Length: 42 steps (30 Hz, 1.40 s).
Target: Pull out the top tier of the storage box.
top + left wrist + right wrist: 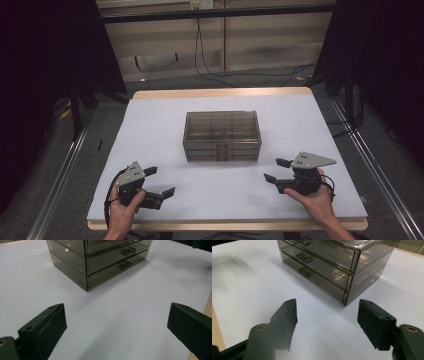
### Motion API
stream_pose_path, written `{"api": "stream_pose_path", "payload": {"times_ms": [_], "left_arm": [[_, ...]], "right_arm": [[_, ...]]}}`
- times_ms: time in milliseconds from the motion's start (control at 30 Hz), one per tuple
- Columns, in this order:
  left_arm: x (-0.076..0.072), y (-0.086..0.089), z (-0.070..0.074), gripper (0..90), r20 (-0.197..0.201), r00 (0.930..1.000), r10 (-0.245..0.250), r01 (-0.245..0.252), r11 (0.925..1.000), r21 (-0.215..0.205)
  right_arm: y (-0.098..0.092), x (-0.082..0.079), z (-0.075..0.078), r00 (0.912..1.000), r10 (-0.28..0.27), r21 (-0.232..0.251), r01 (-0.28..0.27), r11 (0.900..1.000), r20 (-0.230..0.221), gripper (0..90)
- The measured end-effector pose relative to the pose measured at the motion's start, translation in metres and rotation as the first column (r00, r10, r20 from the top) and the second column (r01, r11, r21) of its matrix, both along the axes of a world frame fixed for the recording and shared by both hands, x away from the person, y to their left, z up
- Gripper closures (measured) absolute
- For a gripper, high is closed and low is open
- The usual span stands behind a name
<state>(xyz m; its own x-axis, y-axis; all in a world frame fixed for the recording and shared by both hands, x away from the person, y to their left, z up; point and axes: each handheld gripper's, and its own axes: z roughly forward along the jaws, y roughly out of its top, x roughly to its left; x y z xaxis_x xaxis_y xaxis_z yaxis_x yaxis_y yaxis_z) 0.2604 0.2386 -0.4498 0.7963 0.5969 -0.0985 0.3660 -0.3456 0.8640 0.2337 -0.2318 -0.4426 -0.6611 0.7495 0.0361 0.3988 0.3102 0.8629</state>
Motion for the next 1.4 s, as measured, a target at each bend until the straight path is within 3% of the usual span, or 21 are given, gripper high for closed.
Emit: {"api": "stream_pose_path", "payload": {"times_ms": [400,500,800,933,1067,1167,1300,1400], "left_arm": [[0.0,0.001,0.0,2.1,0.001,1.0,0.002,-0.002,1.0,0.004],[0.0,0.001,0.001,2.1,0.003,1.0,0.001,-0.001,1.0,0.006],[0.0,0.002,0.001,2.1,0.002,1.0,0.005,-0.005,1.0,-0.009],[0.0,0.001,0.001,2.1,0.0,1.0,0.001,-0.001,1.0,-0.009],[0.0,0.001,0.001,2.1,-0.003,1.0,0.005,-0.005,1.0,-0.007],[0.0,0.001,0.0,2.1,-0.001,1.0,0.007,-0.007,1.0,-0.004],[0.001,0.001,0.0,2.2,-0.002,1.0,0.006,-0.006,1.0,-0.003],[0.001,0.001,0.0,2.1,0.001,1.0,0.009,-0.009,1.0,-0.004]], "right_arm": [[0.015,-0.002,0.002,0.9981,0.04,-0.083,-0.036,0.996,0.047,35.3],[0.02,-0.003,0.002,0.9966,0.057,-0.116,-0.049,0.992,0.06,36.8],[0.031,-0.001,0.0,0.9943,0.079,-0.155,-0.067,0.986,0.071,44.3],[0.039,-0.002,-0.001,0.9906,0.104,-0.196,-0.085,0.977,0.089,46.8],[0.043,-0.003,0.002,0.9872,0.101,-0.213,-0.073,0.974,0.124,47.4],[0.044,-0.002,0.003,0.9874,0.097,-0.208,-0.069,0.976,0.126,49.0],[0.048,-0.001,0.006,0.9839,0.11,-0.234,-0.075,0.969,0.141,50.8],[0.054,-0.001,0.013,0.9778,0.128,-0.279,-0.078,0.957,0.166,53.0]]}}
